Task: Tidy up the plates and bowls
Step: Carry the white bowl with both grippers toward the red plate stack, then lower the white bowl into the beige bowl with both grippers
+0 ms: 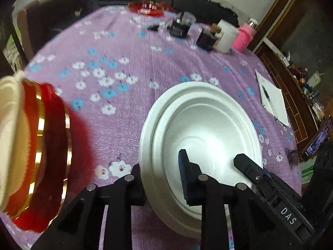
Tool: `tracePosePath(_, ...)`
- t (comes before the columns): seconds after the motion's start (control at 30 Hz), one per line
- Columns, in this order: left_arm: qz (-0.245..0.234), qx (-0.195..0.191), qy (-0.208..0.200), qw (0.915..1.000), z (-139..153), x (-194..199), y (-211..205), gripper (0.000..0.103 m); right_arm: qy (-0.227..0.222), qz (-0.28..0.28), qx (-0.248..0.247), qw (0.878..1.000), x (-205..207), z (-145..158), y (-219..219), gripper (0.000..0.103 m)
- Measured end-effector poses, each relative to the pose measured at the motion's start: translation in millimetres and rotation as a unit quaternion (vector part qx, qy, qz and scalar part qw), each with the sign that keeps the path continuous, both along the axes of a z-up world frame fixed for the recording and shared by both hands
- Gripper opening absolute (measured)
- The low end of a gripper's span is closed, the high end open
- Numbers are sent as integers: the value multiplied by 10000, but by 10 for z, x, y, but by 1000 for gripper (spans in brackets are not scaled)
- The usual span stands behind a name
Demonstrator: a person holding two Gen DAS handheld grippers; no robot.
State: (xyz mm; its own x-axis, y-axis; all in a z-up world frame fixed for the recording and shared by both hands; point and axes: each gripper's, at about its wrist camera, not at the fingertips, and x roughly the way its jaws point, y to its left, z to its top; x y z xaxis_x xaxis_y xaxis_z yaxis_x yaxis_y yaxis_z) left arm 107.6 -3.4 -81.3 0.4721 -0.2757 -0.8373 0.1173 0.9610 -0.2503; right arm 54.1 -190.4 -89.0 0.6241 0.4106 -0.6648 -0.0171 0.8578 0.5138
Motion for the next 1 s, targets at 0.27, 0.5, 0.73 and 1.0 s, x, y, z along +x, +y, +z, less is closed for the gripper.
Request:
tracePosePath(0.27, 264, 267, -880, 9954, 427, -369, 246, 24, -552, 283, -125, 9980, -165, 456, 308, 20)
tracePosePath(0.5, 604, 435, -1357, 9879, 663, -558, 627, 24, -860, 627, -268, 9940, -206, 749, 776, 20)
tracePosePath(0.73, 984, 567, -1596, 9806, 781, -630, 1022, 24, -986, 940, -385, 9899, -124, 918, 1227, 20)
tracePosePath(1.0, 1375, 579, -1444, 9782, 775, -505, 1541, 24, -811, 1259, -362, 9881, 185, 935, 1740, 20)
